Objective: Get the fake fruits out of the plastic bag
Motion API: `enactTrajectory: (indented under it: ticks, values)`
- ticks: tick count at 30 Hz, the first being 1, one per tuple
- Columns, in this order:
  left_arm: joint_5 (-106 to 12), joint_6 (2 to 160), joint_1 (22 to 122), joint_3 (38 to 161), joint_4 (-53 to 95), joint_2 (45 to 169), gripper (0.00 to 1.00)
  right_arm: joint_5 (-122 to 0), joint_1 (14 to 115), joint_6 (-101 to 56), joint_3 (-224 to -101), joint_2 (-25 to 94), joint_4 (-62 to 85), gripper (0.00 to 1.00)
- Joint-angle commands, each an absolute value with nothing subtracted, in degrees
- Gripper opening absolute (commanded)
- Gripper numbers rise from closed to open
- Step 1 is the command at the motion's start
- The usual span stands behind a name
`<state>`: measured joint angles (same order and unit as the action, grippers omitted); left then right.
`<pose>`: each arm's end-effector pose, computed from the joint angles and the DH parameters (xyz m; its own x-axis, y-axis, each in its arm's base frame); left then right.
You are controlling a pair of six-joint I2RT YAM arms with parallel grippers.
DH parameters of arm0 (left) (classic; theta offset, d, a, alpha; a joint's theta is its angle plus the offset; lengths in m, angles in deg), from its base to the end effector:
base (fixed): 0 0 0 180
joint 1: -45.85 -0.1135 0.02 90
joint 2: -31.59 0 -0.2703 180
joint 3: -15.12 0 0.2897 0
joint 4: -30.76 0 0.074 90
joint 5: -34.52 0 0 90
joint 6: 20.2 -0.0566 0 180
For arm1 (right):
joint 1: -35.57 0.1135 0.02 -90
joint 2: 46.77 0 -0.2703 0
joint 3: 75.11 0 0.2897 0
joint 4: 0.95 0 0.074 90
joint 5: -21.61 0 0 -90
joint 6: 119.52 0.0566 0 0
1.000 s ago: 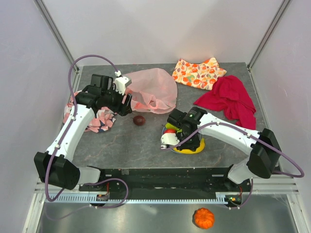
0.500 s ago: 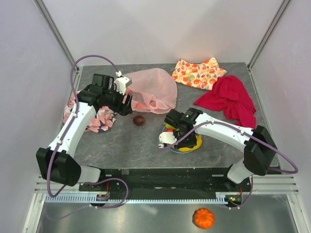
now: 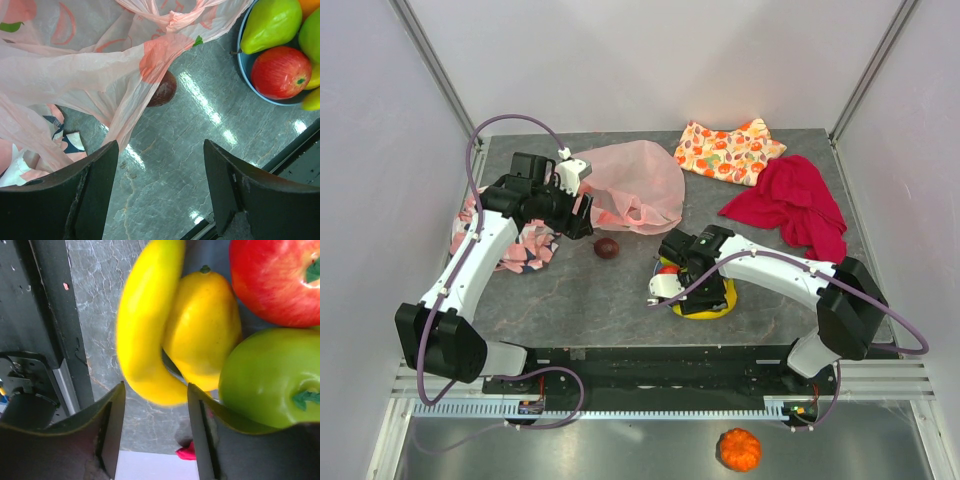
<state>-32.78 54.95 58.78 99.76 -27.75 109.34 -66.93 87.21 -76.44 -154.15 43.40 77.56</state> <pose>0.3154 -0.0948 0.3135 -0.6258 0.3863 -0.6777 0.6211 0.7723 -0.1333 0.1887 0.2407 0.1973 0.1487 -0.9886 -0.0229 -0.9887 -0.1491 0.0128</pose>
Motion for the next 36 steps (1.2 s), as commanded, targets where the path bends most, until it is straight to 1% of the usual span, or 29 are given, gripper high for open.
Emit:
enactTrajectory:
  ticks: [1,9,13,17,20,25,30,33,34,36]
  values:
    - [-31.4,56.3,58.5,99.8,-26.5,109.6,0.76,-67.9,87.5,-75.5,-154.4,43.0,77.0,0.62]
    - [-31.2,56.3,58.5,99.5,-26.5,109.6,0.76,-68.0,87.4,-74.3,-154.1,42.8,77.2,0.64]
    - [-31.3,56.2,58.5,99.7,-27.0,109.4,0.76,-68.0,87.4,-74.6,-152.4,40.1,81.6,0.63]
    - [-31.2,56.2,58.5,99.1,-27.1,108.9,0.76,-64.8,87.4,-77.5,-144.2,30.3,81.7,0.63]
    - [-31.2,56.2,58.5,99.1,-27.0,109.0,0.76,-64.6,87.4,-80.0,-137.7,24.7,76.7,0.64]
    - [-31.4,56.2,58.5,99.8,-27.6,108.9,0.76,-64.5,87.4,-80.6,-132.8,24.2,70.6,0.64]
    - [-31.5,56.2,58.5,99.1,-27.6,108.1,0.76,-64.0,87.4,-79.9,-129.8,24.4,64.5,0.58]
    - [-31.7,56.2,58.5,98.8,-27.6,108.0,0.76,-64.9,87.4,-80.1,-128.7,24.8,61.8,0.43]
    - [-31.7,56.3,58.5,98.8,-27.5,107.7,0.76,-65.0,87.4,-80.2,-128.6,24.7,61.6,0.35]
    - [-31.7,56.2,58.4,98.6,-27.5,107.7,0.76,-65.0,87.4,-80.4,-128.3,24.0,60.9,0.32]
